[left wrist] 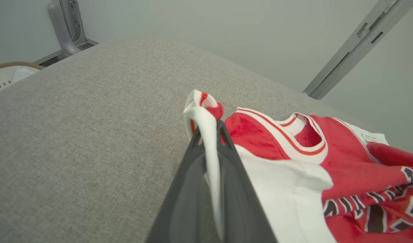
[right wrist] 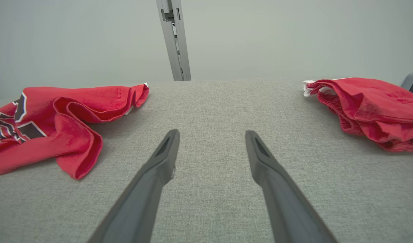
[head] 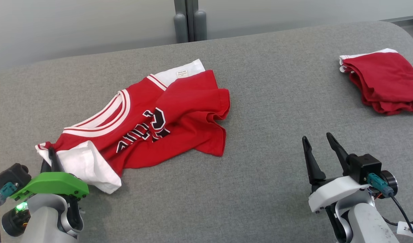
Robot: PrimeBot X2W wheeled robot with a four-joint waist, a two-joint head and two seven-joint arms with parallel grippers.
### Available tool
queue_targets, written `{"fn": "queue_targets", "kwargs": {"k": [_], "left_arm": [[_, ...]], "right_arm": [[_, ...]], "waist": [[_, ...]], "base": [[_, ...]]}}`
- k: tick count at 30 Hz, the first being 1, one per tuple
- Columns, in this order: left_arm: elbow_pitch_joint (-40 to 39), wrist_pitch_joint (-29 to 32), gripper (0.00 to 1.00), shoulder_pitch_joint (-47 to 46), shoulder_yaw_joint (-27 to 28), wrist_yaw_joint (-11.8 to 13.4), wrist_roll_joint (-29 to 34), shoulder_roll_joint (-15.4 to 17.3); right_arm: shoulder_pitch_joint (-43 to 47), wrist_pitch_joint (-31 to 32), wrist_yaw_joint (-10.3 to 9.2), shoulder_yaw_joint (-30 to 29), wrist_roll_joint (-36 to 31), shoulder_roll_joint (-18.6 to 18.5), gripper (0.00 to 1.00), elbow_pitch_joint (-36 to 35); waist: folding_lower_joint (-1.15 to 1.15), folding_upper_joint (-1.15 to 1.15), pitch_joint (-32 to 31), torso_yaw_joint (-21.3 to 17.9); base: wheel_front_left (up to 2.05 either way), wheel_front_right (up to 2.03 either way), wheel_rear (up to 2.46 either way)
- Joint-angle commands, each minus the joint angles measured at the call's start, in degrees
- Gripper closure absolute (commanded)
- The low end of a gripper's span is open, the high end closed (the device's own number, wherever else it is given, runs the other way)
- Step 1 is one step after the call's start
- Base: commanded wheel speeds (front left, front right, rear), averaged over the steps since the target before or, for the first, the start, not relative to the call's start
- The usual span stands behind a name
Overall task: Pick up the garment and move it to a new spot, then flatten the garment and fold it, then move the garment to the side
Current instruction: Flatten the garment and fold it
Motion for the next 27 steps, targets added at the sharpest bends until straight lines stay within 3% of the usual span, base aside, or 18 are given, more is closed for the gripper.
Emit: {"fn": "queue_targets", "kwargs": {"k": [1,13,21,27], "left_arm": [[-0.2,0.0,0.0,1.0,0.9,-0.7,0.5,0.1],[-11.2,0.0,0.0,7.7,5.3,-4.9,7.8,-1.8],[-17.3,0.0,0.0,14.5,1.8,-7.1,11.0,-5.6],[-20.8,0.0,0.0,17.7,-3.4,-7.0,13.3,-6.9]], "right_arm": [[0.8,-0.3,-0.09,-0.2,-0.2,-0.2,0.0,-0.1],[1.6,-0.3,-0.09,0.0,-0.1,-0.2,0.0,0.3],[2.8,-0.3,-0.09,1.3,-0.6,-0.2,0.0,1.4],[0.6,-0.3,-0.09,4.0,-2.5,-0.2,0.0,4.2]], "waist": [[0.0,0.0,-0.1,0.0],[0.0,0.0,-2.1,2.4],[0.0,0.0,-4.6,4.7],[0.0,0.0,-5.0,8.3]], "base": [[0.0,0.0,0.0],[0.0,0.0,0.0],[0.0,0.0,0.0],[0.0,0.0,0.0]]}}
